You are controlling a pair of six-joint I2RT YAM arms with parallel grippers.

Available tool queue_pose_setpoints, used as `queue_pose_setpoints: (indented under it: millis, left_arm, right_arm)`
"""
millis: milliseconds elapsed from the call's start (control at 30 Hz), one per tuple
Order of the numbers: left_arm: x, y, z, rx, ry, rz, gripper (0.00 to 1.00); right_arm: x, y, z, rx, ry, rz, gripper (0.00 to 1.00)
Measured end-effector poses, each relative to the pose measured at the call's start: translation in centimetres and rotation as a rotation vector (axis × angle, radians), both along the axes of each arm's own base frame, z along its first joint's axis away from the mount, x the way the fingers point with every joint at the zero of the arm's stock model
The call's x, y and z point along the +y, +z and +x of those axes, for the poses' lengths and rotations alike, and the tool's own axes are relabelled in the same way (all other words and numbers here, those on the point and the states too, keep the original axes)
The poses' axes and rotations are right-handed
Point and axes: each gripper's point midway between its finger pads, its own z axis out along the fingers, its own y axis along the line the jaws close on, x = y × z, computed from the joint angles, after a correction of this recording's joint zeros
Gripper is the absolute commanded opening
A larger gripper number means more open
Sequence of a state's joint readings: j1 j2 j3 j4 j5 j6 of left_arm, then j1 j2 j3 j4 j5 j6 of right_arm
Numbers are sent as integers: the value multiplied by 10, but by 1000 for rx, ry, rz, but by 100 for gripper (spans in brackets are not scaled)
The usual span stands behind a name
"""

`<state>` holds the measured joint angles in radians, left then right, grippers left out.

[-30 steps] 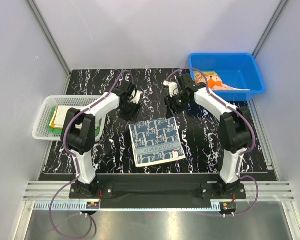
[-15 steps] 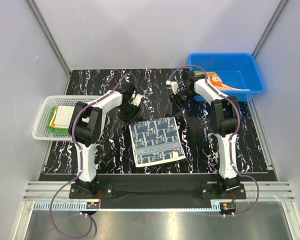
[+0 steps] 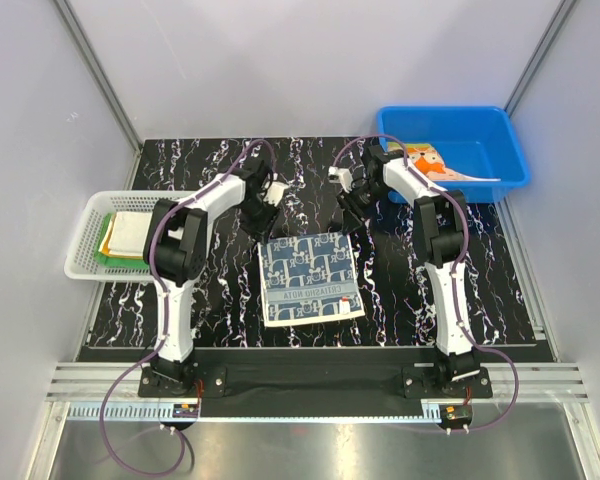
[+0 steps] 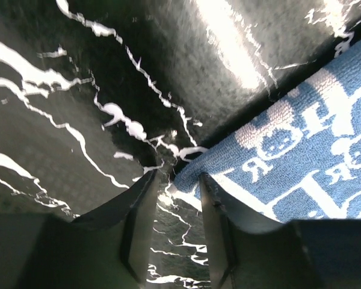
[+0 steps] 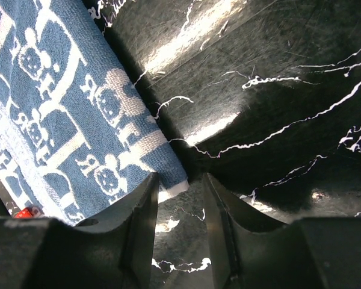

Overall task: Fold and stack the towels
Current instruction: Fold the towel

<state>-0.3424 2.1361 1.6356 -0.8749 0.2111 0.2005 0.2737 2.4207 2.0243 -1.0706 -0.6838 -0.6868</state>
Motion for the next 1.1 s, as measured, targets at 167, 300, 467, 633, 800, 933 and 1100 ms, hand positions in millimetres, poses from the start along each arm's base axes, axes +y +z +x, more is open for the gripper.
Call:
queue_pose_setpoints:
  millis: [167,300,467,633,800,933,1100]
  left_arm:
    - [1,1,4,-6,-13,-1,41]
    - [11,2,5,0,-11,4,40]
    - [20,7,14,-17,2,-10,43]
    - [14,15,17,-16,-24,-75,46]
    - [-1,23,20,-14,-77,-148,46]
    - [-7,17,14,24,-110,-177,47]
    - [-8,7,3,84,-132,-195,44]
  right_arm:
    - [-2,0,0,-7,17,2,14]
    - [-6,0,-2,1,21,12,0]
    - [-11,-4,0,3,8,14,0]
    - [-9,-8,-4,14,6,27,0]
    - [-9,-8,-4,16,1,27,0]
    - [-9,-8,-4,17,-1,27,0]
    - [-9,-8,-4,18,-4,27,0]
